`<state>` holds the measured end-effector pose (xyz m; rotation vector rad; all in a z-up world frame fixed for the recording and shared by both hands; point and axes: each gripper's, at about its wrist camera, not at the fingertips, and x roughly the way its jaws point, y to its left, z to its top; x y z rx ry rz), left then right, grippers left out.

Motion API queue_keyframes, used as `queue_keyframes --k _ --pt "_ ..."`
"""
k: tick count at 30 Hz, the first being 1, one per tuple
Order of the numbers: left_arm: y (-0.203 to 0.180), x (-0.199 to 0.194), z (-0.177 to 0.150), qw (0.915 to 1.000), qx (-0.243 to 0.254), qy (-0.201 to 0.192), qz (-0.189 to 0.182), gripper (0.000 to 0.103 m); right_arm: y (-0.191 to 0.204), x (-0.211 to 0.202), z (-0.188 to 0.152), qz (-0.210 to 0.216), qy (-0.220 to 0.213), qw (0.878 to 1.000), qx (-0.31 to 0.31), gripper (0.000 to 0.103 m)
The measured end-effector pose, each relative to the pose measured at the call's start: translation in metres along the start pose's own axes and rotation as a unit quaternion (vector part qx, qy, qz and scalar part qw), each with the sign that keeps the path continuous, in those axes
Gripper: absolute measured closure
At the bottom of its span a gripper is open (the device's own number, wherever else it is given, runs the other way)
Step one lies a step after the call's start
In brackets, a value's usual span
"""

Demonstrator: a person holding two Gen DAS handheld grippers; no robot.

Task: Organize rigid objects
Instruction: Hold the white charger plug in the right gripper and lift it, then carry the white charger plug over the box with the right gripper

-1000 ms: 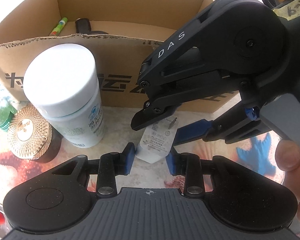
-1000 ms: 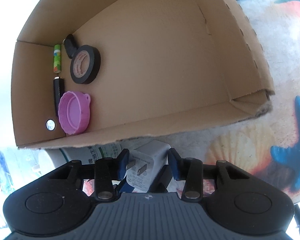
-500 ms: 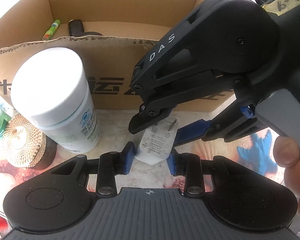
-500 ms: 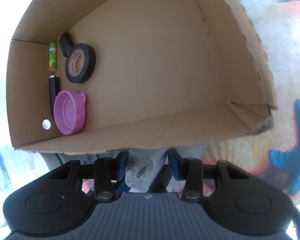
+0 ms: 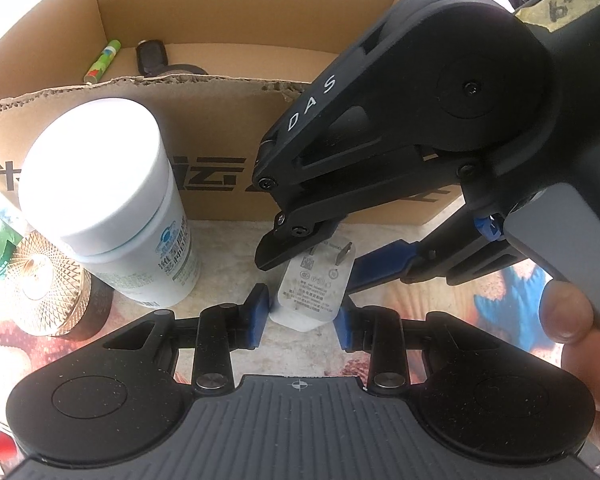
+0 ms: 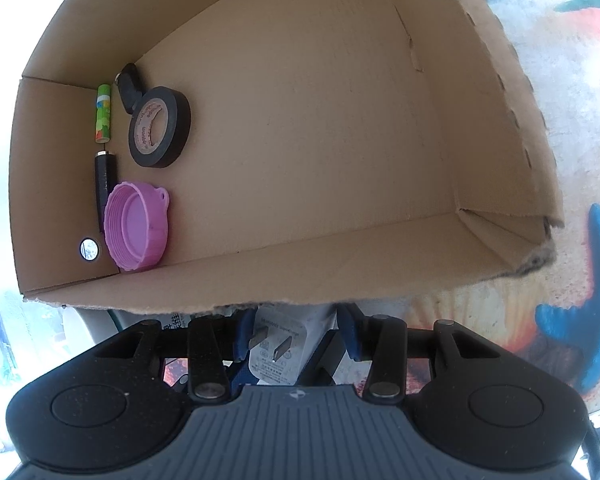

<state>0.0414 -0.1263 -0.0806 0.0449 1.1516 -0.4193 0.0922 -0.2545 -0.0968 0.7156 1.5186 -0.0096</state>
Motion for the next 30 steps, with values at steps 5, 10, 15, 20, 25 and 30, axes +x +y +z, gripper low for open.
queue_keyframes --k 5,10,15,20,25,30 --pt "-0.003 0.000 -0.002 1.0000 0.002 0.000 -0.003 0.070 -0.002 -0.002 -0.002 -0.002 0.003 1.000 -0.003 0.057" --pt "-0.005 -0.002 -0.003 1.0000 0.004 -0.002 -0.003 0.070 -0.005 -0.006 -0.004 -0.001 0.003 1.000 -0.003 0.057" --pt "-0.009 -0.006 -0.004 1.0000 0.007 -0.007 -0.001 0.070 -0.008 -0.013 -0.008 0.003 -0.001 1.000 -0.003 0.057" --pt "-0.011 -0.014 -0.004 0.9999 0.012 -0.012 -0.001 0.070 -0.010 -0.024 -0.014 0.007 -0.005 1.000 -0.002 0.057" --pt "-0.015 -0.033 -0.005 0.9994 0.022 -0.024 -0.012 0.070 -0.007 -0.048 -0.028 0.008 -0.023 1.000 -0.002 0.057" --pt "-0.024 -0.064 0.002 0.9982 0.032 -0.038 -0.033 0.070 0.005 -0.088 -0.045 0.002 -0.052 0.999 -0.005 0.057"
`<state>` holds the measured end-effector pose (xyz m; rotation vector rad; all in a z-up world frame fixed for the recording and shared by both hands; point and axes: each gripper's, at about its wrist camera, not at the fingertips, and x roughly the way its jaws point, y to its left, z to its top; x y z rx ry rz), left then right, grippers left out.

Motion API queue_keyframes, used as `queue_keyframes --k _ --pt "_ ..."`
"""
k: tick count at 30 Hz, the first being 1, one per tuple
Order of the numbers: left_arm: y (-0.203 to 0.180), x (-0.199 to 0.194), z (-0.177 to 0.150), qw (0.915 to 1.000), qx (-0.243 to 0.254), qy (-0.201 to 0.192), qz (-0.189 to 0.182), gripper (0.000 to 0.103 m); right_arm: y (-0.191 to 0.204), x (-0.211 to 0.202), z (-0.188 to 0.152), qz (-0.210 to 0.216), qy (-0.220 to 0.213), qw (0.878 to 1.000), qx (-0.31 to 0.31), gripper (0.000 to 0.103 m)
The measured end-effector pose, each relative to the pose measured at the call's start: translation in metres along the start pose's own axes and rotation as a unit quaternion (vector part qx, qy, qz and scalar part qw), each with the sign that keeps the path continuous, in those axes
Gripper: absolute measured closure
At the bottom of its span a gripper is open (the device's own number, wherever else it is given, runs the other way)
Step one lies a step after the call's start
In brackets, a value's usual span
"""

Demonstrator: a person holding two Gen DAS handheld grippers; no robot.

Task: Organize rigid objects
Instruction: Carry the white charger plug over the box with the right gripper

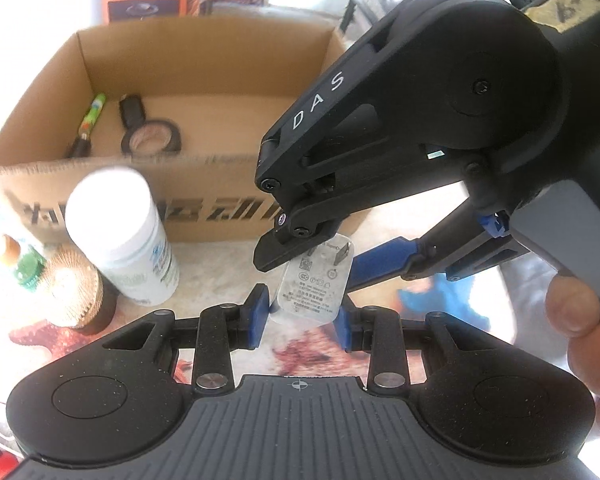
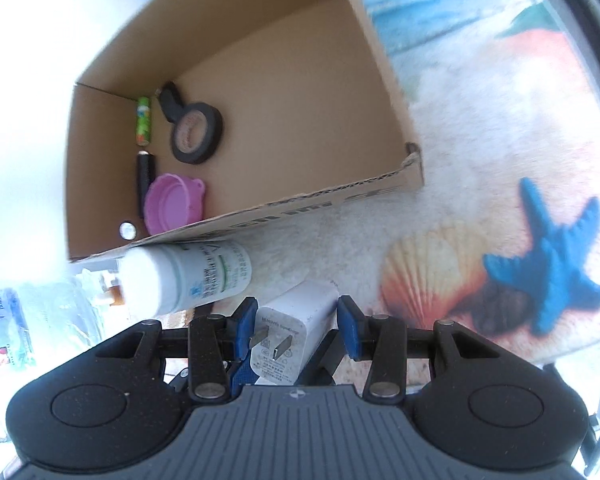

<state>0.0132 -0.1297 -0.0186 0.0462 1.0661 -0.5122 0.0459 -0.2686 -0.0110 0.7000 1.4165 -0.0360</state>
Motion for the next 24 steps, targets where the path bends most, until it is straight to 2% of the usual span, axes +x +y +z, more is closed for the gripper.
queue_keyframes --k 5,11,16,24 --pt "-0.006 -0.034 0.025 0.9994 0.019 -0.027 -0.011 0.070 0.024 -0.048 -0.002 0.003 -0.040 0.999 -0.023 0.057" --pt "0.000 -0.046 0.071 0.9974 0.014 -0.070 0.014 0.070 0.059 -0.073 0.034 0.033 -0.071 0.995 -0.064 0.057" --pt "0.019 -0.025 0.111 0.9961 -0.028 -0.077 0.032 0.069 0.083 -0.058 0.084 0.046 -0.058 0.992 -0.100 0.056" --pt "0.046 0.032 0.154 0.9925 -0.104 -0.033 0.055 0.069 0.113 0.001 0.146 0.027 -0.016 0.986 -0.166 0.057"
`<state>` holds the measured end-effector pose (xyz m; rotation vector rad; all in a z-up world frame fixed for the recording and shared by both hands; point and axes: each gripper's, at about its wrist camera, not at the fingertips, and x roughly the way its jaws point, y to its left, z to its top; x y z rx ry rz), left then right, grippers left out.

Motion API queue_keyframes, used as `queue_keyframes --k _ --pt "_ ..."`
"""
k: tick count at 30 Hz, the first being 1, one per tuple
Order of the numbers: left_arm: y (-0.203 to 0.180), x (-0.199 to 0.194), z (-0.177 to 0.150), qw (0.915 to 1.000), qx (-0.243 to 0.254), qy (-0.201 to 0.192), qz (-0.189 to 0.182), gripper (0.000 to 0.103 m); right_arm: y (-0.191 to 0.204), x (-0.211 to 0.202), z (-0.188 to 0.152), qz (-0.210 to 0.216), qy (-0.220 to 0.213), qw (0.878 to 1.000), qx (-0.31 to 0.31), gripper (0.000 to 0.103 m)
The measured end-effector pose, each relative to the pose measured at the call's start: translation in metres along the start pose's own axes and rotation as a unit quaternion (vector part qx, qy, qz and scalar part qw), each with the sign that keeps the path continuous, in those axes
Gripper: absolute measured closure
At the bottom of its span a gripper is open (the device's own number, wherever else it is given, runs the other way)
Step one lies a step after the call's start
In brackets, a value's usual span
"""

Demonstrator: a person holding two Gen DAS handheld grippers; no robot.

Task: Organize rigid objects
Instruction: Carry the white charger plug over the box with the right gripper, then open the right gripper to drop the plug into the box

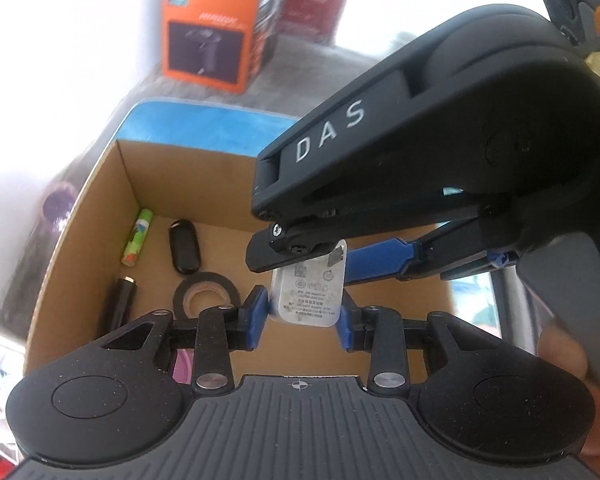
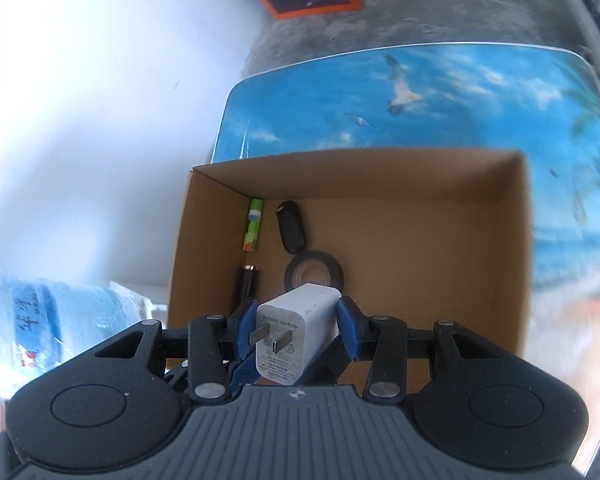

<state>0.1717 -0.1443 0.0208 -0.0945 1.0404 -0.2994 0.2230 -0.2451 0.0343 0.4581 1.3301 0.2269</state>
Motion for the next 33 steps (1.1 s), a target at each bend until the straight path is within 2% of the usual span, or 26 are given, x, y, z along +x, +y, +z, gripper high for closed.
queue_keyframes --k 4,10,15,19,28,33 --pt "0.009 0.028 0.009 0.9991 -0.032 0.027 0.008 0.068 -0.008 0.027 0.019 -0.001 0.017 1.000 -0.009 0.057" --pt "0.013 0.061 0.021 0.9977 -0.040 0.053 0.012 0.067 -0.028 0.055 0.038 0.011 0.035 0.999 0.007 0.058" --pt "0.024 0.068 0.016 0.9928 -0.085 0.084 0.002 0.063 -0.038 0.080 0.044 0.014 0.051 0.999 0.013 0.063" --pt "0.030 0.079 0.017 0.9913 -0.093 0.094 0.007 0.063 -0.044 0.095 0.045 -0.003 0.053 0.999 0.004 0.071" --pt "0.035 0.076 0.017 0.9894 -0.103 0.102 0.009 0.062 -0.052 0.094 0.053 -0.001 0.026 1.000 0.010 0.072" --pt "0.034 0.068 0.019 0.9904 -0.099 0.096 0.004 0.047 -0.063 0.070 0.051 0.024 -0.003 0.999 0.039 0.071"
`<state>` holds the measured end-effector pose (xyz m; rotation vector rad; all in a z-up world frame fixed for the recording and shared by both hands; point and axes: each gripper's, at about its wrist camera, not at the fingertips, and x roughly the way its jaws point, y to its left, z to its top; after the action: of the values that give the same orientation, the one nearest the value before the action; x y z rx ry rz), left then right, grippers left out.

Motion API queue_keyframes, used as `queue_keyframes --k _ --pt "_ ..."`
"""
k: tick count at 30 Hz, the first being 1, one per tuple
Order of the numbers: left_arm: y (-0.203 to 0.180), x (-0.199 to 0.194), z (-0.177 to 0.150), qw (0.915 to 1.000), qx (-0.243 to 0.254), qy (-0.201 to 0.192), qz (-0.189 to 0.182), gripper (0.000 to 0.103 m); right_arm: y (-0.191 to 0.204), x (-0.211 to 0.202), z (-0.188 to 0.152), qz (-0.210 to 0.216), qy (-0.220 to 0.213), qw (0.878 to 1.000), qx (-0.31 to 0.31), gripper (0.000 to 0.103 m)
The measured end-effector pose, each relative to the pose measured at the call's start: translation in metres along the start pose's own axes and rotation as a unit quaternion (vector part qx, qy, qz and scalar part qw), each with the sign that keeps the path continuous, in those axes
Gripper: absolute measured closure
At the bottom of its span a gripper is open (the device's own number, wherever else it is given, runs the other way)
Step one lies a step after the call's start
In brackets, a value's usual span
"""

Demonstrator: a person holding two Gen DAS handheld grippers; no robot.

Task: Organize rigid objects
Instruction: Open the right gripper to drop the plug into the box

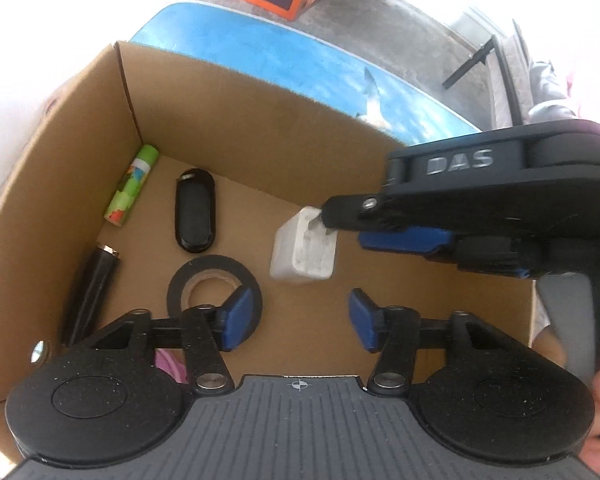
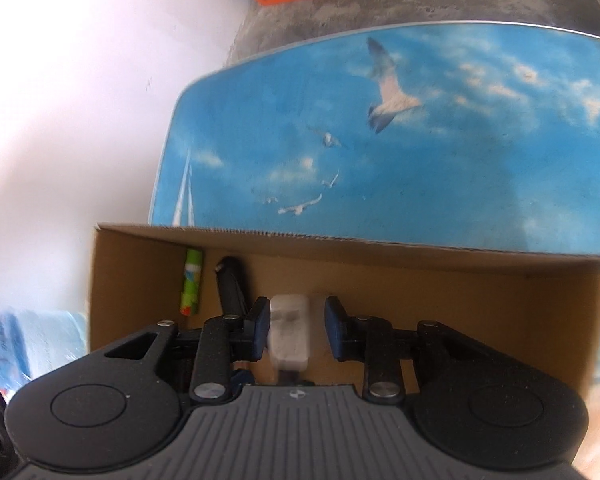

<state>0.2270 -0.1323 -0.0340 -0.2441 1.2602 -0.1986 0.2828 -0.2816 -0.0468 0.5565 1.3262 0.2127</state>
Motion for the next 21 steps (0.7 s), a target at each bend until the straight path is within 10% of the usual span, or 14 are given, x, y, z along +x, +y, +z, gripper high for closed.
queue_keyframes --k 21 --pt "-0.006 -0.128 -0.066 0.9888 0.065 -0.100 -0.089 0.035 -0.008 -0.157 -0.111 0.071 -0.113 0.990 0.040 0.056"
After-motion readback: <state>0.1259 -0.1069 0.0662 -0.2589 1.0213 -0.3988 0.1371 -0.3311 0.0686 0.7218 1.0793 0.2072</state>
